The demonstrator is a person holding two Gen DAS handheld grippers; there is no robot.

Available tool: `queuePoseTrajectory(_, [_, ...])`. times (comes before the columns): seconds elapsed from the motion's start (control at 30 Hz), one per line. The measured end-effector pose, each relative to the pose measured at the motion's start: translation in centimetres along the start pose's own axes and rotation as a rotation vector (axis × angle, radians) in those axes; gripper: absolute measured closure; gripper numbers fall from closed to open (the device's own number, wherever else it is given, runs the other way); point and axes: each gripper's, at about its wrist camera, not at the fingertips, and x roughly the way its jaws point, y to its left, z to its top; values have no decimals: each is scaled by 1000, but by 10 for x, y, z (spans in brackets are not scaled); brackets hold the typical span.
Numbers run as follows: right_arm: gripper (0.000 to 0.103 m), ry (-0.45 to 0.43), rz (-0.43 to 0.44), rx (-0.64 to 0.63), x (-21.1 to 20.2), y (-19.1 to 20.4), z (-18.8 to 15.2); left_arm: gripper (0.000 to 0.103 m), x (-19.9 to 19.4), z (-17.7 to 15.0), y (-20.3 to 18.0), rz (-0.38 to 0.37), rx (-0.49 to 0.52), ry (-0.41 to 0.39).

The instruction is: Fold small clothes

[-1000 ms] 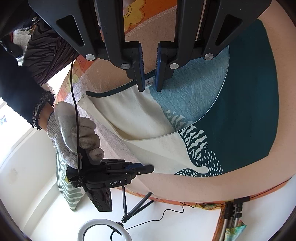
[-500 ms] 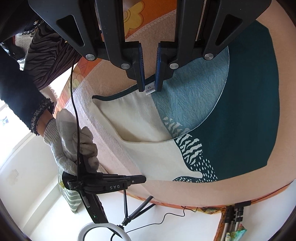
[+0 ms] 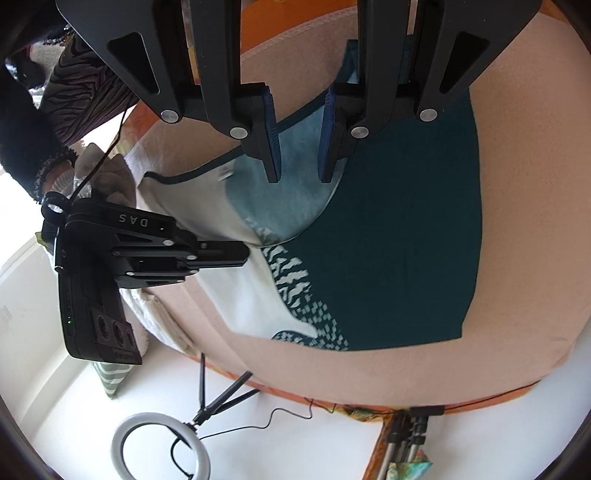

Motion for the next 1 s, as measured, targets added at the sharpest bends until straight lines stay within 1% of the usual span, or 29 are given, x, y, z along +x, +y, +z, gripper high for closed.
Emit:
queuePoseTrajectory(0.03, [100, 23, -9, 0, 6, -1, -3, 85, 3, -5, 4, 11, 1, 19])
queuePoseTrajectory(0.07, [100, 34, -25, -2, 10, -1, -7, 85, 0, -10, 5, -1, 7, 7])
queuePoseTrajectory(0.1, [100, 21, -20, 0, 8, -2, -8, 85, -2, -12, 5, 0, 17, 11])
queuePoseTrajectory(0.13, [100, 27, -12, 12, 7, -4, -8, 85, -4, -14, 5, 5, 29, 15])
queuePoseTrajectory(0.17, [100, 20, -5, 20, 1, -5, -8, 85, -9, -15, 5, 9, 28, 5])
queuePoseTrajectory(0.23, [100, -7, 12, 43, -14, -10, -8, 84, -23, -17, 8, -16, -10, -31])
queuePoseTrajectory(0.3, [98, -40, 36, 98, -32, -20, -8, 76, -39, -17, 15, -23, -45, -77])
queuePoseTrajectory(0.33, [95, -63, 41, 134, -41, -27, -8, 60, -47, -17, 20, -14, -65, -105])
queuePoseTrajectory(0.37, [85, -89, 49, 169, -50, -34, -9, 45, -54, -17, 26, -11, -93, -129])
queuePoseTrajectory(0.4, [66, -110, 53, 201, -57, -43, -10, 39, -59, -17, 34, -16, -126, -144])
queuePoseTrajectory(0.43, [56, -131, 48, 233, -63, -51, -11, 35, -63, -18, 43, -27, -169, -155])
queuePoseTrajectory(0.47, [44, -152, 47, 266, -68, -61, -13, 35, -67, -22, 53, -43, -222, -164])
queuePoseTrajectory(0.6, [44, -158, 113, 434, -66, -105, -22, 35, -64, -35, 100, -147, -470, -164])
queuePoseTrajectory(0.67, [44, -145, 143, 496, -58, -122, -27, 35, -59, -42, 115, -210, -545, -148])
queuePoseTrajectory(0.73, [44, -133, 167, 546, -49, -134, -30, 35, -52, -48, 120, -253, -598, -129])
queuePoseTrajectory(0.8, [44, -127, 206, 584, -42, -144, -32, 35, -44, -51, 124, -275, -638, -114])
queuePoseTrajectory(0.83, [44, -124, 219, 599, -38, -147, -33, 35, -43, -51, 123, -290, -642, -118])
queuePoseTrajectory(0.93, [44, -117, 235, 626, -28, -154, -33, 35, -41, -46, 119, -290, -617, -107])
queuePoseTrajectory(1.0, [44, -129, 256, 629, -24, -156, -30, 35, -38, -45, 117, -312, -626, -109])
